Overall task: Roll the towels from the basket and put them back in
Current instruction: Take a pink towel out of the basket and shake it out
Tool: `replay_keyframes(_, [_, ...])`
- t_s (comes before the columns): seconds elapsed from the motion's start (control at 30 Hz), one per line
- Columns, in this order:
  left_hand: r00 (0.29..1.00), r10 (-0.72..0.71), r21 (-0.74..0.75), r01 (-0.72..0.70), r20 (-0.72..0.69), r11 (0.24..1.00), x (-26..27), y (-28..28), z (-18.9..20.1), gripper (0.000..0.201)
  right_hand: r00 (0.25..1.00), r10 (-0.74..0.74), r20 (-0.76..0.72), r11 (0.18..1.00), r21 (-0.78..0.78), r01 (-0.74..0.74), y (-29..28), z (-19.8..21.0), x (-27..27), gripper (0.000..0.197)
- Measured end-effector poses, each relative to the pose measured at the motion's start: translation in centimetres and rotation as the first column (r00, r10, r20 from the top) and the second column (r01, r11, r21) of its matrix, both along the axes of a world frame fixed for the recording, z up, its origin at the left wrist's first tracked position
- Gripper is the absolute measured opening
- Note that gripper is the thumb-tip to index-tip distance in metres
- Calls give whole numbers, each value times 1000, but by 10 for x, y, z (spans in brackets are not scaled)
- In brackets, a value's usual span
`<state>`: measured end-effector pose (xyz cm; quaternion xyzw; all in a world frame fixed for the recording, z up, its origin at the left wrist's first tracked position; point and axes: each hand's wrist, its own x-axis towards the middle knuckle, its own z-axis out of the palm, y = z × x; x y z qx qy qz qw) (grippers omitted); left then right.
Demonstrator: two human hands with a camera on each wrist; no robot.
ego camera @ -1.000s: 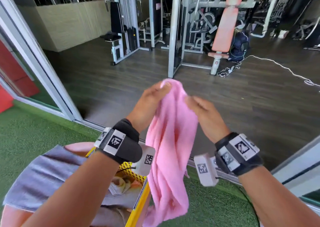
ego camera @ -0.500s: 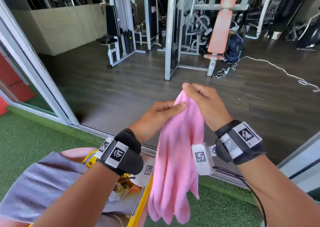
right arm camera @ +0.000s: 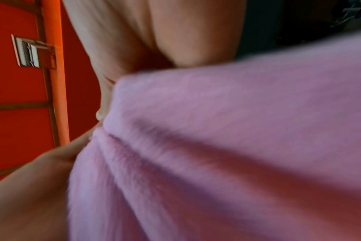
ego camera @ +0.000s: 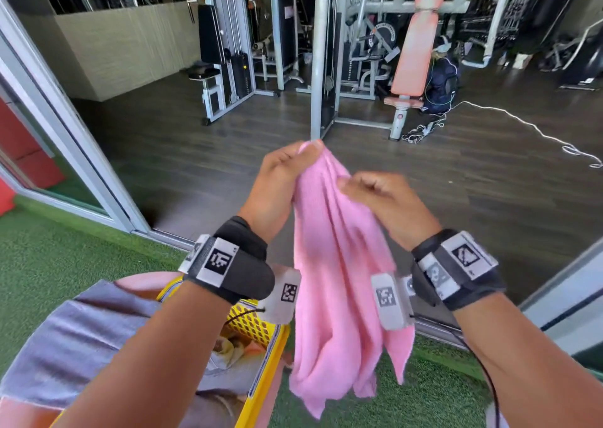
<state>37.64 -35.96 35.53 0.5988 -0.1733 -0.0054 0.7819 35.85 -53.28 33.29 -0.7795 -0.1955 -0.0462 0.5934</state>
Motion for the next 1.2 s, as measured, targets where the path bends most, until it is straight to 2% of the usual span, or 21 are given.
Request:
replay_keyframes(0.03, [1000, 1, 2, -1, 10, 1000, 2, 2, 1, 20, 998, 34, -48, 999, 2, -34, -2, -9, -2, 39])
replay_keyframes(0.1, [998, -64, 122, 61, 18, 991, -1, 0, -7, 18, 996, 34, -87, 997, 76, -28, -7, -12, -1, 38])
replay_keyframes(0.2, [984, -175, 322, 161, 16, 933, -15, -9, -22, 27, 1000, -15, 18, 997, 79, 14, -12, 11, 7, 30])
replay_keyframes(0.27, [988, -150, 273, 134, 40, 953, -14, -7, -20, 25, 997, -31, 75, 999, 20, 30, -7, 16, 5, 25])
replay_keyframes(0.37, [996, 49, 101, -56, 68, 993, -5, 5, -10, 19, 1000, 4, 9, 999, -46, -4, 1, -5, -12, 32])
replay_keyframes(0.4, [995, 75, 91, -81, 61, 993, -3, 7, -12, 20, 1000, 11, -19, 998, -55, -12, 1, -13, -16, 34])
replay_keyframes(0.47, [999, 14, 173, -21, 42, 985, -9, 3, -22, 16, 1000, -9, -16, 999, -39, 9, 0, -12, -16, 34])
replay_keyframes(0.53, [996, -82, 305, 72, 19, 950, -20, -6, -29, 16, 997, -55, 59, 998, 4, 55, -2, 3, -6, 28])
replay_keyframes(0.57, [994, -106, 316, 99, 4, 943, -25, -8, -27, 18, 994, -63, 88, 998, 16, 62, -1, 10, -1, 27])
replay_keyframes(0.63, [998, -70, 223, 67, 6, 973, -24, -7, -17, 20, 993, -50, 105, 998, -31, 54, 3, 10, 3, 33])
replay_keyframes(0.7, [999, 43, 114, -46, 31, 992, -17, 2, -6, 25, 999, 0, 51, 996, -89, 4, 8, -4, -4, 34])
replay_keyframes(0.77, [994, 86, 127, -95, 73, 987, -12, 8, -4, 27, 999, 33, -19, 995, -94, -34, 8, -16, -10, 35])
replay_keyframes(0.83, [995, 4, 264, -30, 96, 964, -16, 6, -12, 18, 999, 0, 33, 997, -77, 3, 3, -10, -6, 35])
replay_keyframes(0.9, [993, -80, 428, 37, 83, 903, -23, 2, -19, 27, 992, -60, 112, 998, -18, 63, -2, 9, 3, 31])
replay_keyframes(0.93, [991, -93, 454, 40, 94, 890, -26, 2, -17, 34, 988, -71, 138, 997, 12, 70, -3, 16, 5, 27])
replay_keyframes(1.0, [989, -60, 378, 5, 133, 926, -26, 6, -4, 27, 989, -43, 140, 999, -8, 44, -2, 14, 3, 24])
replay_keyframes(1.1, [989, 78, 207, -103, 127, 973, -18, 15, 10, 31, 997, 40, 66, 982, -186, -27, 3, -8, -5, 40])
replay_keyframes(1.17, [992, 42, 230, -69, 118, 971, -17, 13, 3, 26, 997, 11, 79, 985, -172, 3, 2, -6, -3, 37])
replay_keyframes(1.2, [992, -6, 294, -30, 123, 955, -20, 8, -3, 20, 994, -33, 109, 993, -112, 45, 0, 1, 1, 29])
